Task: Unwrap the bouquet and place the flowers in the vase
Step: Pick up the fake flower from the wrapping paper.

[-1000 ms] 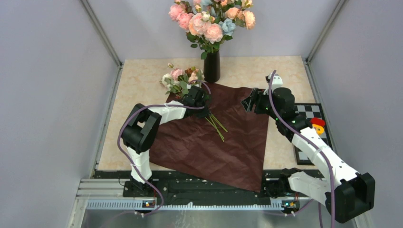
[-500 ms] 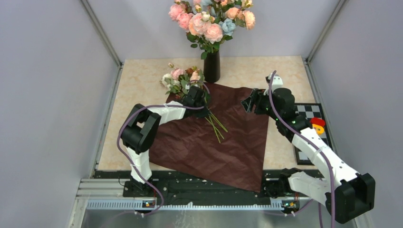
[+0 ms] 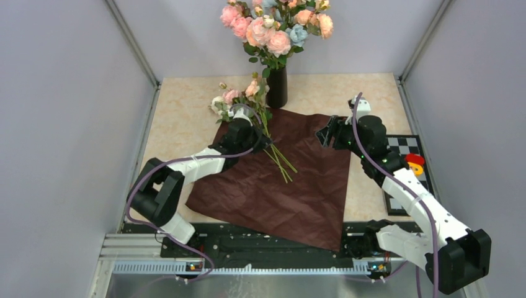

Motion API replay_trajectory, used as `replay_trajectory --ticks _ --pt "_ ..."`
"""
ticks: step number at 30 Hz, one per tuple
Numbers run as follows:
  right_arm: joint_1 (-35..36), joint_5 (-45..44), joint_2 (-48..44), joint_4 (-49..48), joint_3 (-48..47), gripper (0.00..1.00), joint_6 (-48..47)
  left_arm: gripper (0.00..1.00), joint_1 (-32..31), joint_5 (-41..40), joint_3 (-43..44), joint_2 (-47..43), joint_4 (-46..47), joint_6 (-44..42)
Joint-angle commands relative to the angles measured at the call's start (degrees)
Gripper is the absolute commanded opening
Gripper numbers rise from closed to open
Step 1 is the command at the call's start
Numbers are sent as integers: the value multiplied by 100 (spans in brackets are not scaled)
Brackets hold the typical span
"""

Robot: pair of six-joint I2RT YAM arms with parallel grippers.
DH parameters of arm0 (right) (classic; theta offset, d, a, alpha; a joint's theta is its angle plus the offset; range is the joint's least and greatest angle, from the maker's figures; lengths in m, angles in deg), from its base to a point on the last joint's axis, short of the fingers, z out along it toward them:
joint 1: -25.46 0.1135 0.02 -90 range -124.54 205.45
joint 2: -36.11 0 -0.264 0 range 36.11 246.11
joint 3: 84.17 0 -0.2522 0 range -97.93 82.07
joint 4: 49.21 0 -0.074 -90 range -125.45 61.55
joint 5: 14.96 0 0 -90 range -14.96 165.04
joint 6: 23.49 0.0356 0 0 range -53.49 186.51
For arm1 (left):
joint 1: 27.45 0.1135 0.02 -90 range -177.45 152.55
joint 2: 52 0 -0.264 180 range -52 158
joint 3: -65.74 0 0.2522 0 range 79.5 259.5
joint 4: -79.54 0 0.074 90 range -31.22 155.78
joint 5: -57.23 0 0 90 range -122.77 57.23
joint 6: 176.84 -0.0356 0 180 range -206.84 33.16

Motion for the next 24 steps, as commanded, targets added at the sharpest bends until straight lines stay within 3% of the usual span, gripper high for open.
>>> replay_trajectory --ticks 1,12,19,24 --pt "-60 -23 -162 -80 -2 64 86 0 0 -36 -289 -477 938 6" --pt "-60 493 -389 -422 118 69 160 0 -27 32 -1255 -1733 1819 -369" --pt "-60 2437 -450 -1578 245 74 354 0 -320 32 -1868 -2979 2003 -893" --pt "-47 3562 -284 -2569 299 76 1045 0 -702 -255 -2256 -3927 1763 -1024"
